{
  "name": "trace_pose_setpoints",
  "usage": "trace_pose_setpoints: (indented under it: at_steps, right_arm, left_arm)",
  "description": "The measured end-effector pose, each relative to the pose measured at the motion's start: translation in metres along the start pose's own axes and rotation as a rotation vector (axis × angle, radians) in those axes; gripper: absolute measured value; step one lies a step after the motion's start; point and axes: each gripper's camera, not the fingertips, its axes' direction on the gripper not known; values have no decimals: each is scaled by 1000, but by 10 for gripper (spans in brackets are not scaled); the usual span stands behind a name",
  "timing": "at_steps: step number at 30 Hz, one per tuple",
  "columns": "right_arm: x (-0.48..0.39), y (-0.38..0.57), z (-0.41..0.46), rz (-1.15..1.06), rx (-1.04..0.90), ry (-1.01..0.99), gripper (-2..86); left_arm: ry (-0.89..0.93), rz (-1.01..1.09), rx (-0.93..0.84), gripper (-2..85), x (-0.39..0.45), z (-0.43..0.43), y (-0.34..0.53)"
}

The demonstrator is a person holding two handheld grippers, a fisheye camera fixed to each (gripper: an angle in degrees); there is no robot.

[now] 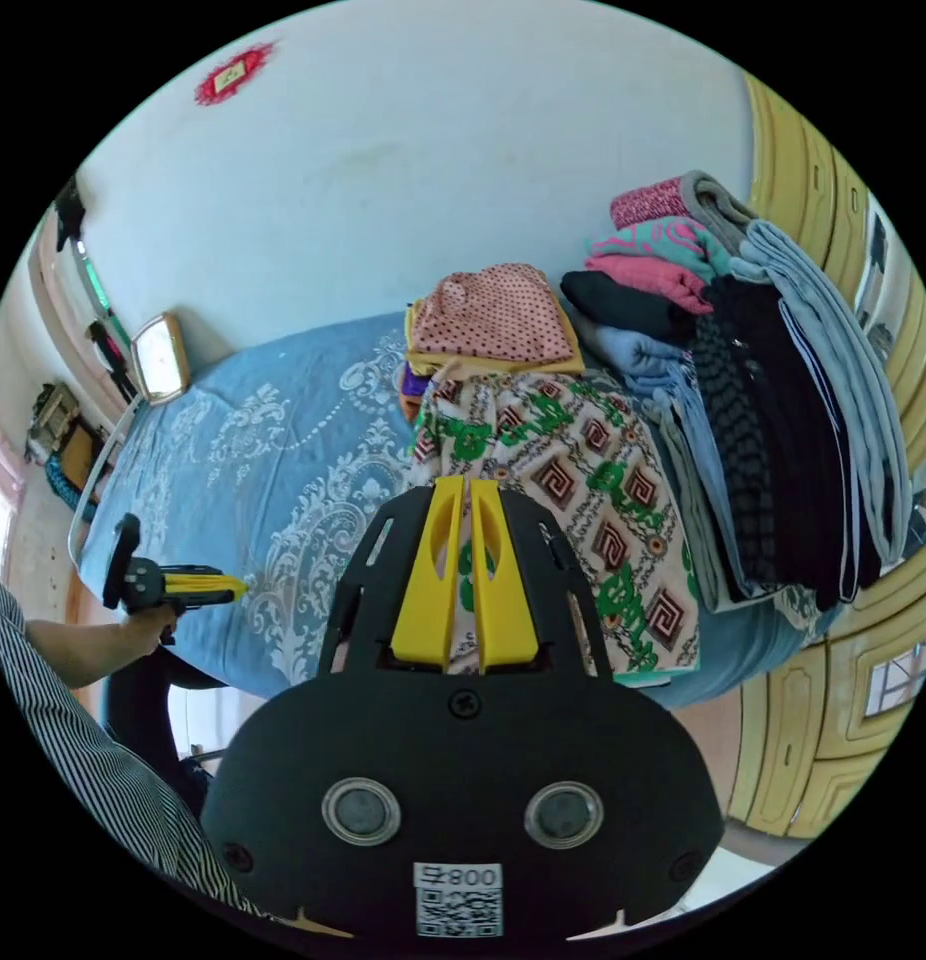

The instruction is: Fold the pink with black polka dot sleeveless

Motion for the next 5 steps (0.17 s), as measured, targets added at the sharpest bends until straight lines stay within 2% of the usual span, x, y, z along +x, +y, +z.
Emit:
trace_pose_setpoints:
  at_steps: [5]
  right_arm:
    - [-21, -35, -19, -34, 18, 41, 58]
  left_arm:
    - [51, -16, 32, 2, 11, 15, 38]
